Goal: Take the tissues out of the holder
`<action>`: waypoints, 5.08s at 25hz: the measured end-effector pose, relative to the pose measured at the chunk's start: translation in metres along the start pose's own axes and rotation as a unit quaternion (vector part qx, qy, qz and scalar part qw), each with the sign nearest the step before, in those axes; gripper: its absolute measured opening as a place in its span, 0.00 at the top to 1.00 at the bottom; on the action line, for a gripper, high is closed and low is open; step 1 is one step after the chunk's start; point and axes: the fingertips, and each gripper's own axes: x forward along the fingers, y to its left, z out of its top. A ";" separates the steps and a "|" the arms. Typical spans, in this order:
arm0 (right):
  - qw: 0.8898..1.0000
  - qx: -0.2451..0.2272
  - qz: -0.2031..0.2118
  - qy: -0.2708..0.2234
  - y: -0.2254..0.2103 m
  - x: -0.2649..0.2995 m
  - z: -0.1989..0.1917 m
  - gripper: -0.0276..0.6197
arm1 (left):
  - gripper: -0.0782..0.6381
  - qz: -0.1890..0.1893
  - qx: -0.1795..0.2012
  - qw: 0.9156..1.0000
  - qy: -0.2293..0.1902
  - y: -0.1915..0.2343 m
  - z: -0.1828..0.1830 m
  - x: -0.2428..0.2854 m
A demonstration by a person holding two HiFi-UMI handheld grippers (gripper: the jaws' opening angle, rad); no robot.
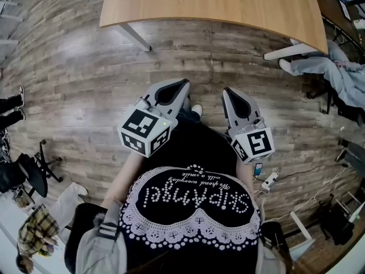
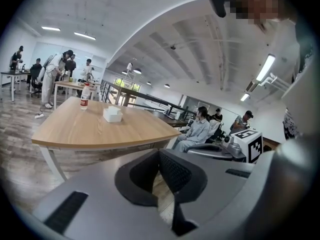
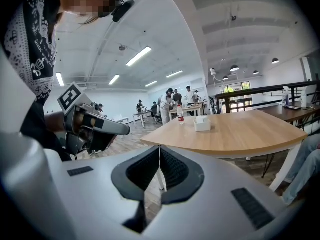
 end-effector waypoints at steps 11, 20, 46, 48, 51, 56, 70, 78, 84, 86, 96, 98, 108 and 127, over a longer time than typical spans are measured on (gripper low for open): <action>0.999 0.013 -0.045 0.002 -0.013 0.056 0.031 0.94 | 0.88 -0.036 -0.001 0.999 0.023 0.060 0.038 0.027; 0.998 0.017 -0.054 0.011 -0.017 0.084 0.036 0.94 | 0.88 -0.032 -0.007 0.999 0.017 0.087 0.045 0.026; 0.999 0.003 0.019 0.032 -0.101 0.148 0.067 0.94 | 0.88 0.032 -0.052 0.998 0.007 0.120 0.089 0.098; 0.999 -0.002 0.027 0.030 -0.115 0.152 0.071 0.94 | 0.88 0.033 -0.049 0.998 -0.003 0.117 0.101 0.112; 0.999 -0.010 0.044 0.028 -0.132 0.161 0.078 0.94 | 0.88 0.042 -0.045 0.998 -0.016 0.115 0.117 0.127; 0.996 -0.017 0.082 0.030 -0.151 0.183 0.088 0.94 | 0.88 0.086 -0.058 0.994 -0.033 0.127 0.126 0.136; 0.995 -0.034 0.094 0.018 -0.169 0.192 0.100 0.94 | 0.88 0.091 -0.055 0.993 -0.042 0.129 0.140 0.155; 0.999 -0.018 0.040 0.015 -0.184 0.187 0.103 0.94 | 0.88 0.047 -0.039 0.998 -0.024 0.132 0.150 0.172; 1.000 0.007 0.016 0.008 -0.192 0.200 0.112 0.94 | 0.88 0.011 -0.036 0.999 -0.011 0.146 0.164 0.189; 0.999 0.029 0.021 0.003 -0.191 0.205 0.116 0.94 | 0.88 0.001 -0.041 0.999 -0.008 0.152 0.169 0.192; 0.998 0.060 0.024 0.023 -0.184 0.225 0.117 0.94 | 0.88 -0.014 -0.058 0.998 0.009 0.178 0.173 0.196; 0.997 0.060 0.021 0.032 -0.185 0.228 0.115 0.94 | 0.88 -0.012 -0.062 0.998 0.009 0.182 0.173 0.194; 0.996 0.059 0.038 0.056 -0.173 0.256 0.107 0.94 | 0.88 0.008 -0.075 0.997 0.009 0.210 0.168 0.181; 0.996 0.031 0.063 0.051 -0.185 0.269 0.129 0.94 | 0.88 0.035 -0.068 0.997 -0.018 0.215 0.190 0.183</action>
